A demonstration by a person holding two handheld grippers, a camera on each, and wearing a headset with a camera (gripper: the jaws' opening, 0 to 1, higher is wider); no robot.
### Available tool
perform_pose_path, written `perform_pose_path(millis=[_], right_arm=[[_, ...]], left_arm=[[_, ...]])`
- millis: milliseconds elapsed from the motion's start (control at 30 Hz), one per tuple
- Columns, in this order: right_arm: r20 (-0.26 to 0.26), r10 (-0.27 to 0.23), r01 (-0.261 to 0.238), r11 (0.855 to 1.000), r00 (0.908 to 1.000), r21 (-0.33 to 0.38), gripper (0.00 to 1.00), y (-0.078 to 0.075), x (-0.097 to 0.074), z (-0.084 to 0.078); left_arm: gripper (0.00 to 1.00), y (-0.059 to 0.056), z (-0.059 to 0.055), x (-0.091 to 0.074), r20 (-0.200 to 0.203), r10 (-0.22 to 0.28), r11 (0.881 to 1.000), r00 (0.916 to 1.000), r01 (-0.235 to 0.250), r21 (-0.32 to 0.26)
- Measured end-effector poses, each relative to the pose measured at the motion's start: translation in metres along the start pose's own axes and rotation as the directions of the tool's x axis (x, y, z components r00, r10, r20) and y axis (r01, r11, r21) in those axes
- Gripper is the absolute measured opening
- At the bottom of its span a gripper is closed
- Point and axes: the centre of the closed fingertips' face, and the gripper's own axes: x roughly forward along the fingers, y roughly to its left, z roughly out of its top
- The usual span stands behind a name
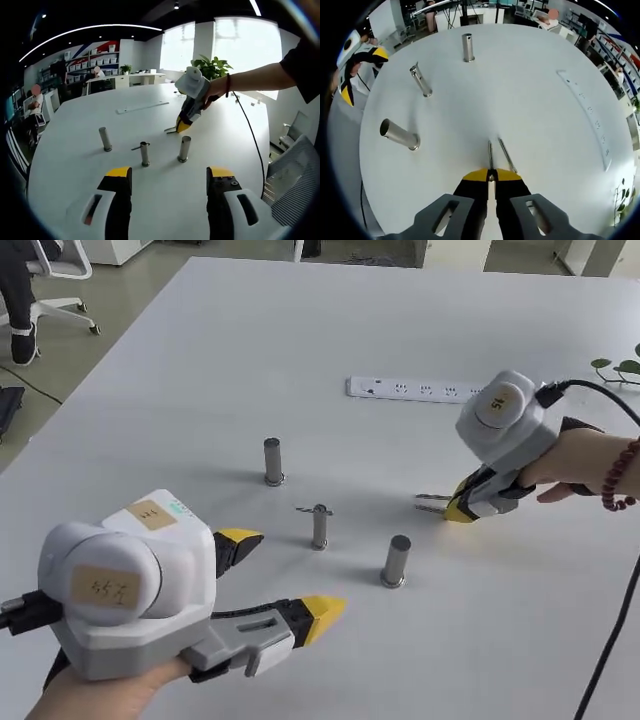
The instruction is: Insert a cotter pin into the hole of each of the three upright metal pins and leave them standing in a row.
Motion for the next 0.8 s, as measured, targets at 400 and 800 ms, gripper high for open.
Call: perform_pose_path(millis=[400, 800], right_arm=[[-0.012, -0.021, 0.021, 1.0, 0.9997, 0.014, 0.0, -0.001, -0.0009, -0.0019], [0.001, -0.073, 0.073, 0.997, 0.9973, -0.026, 0.0, 0.0001, -0.0063, 0.0019]], left_arm=[[0.58, -0.0007, -0.0006, -0.0005, -0.006, -0.001, 1.0, 1.0, 0.001, 0.001], [0.53, 0.0038, -0.0046, -0.0009, -0.039, 0.012, 1.0, 0.9992, -0.012, -0.008]])
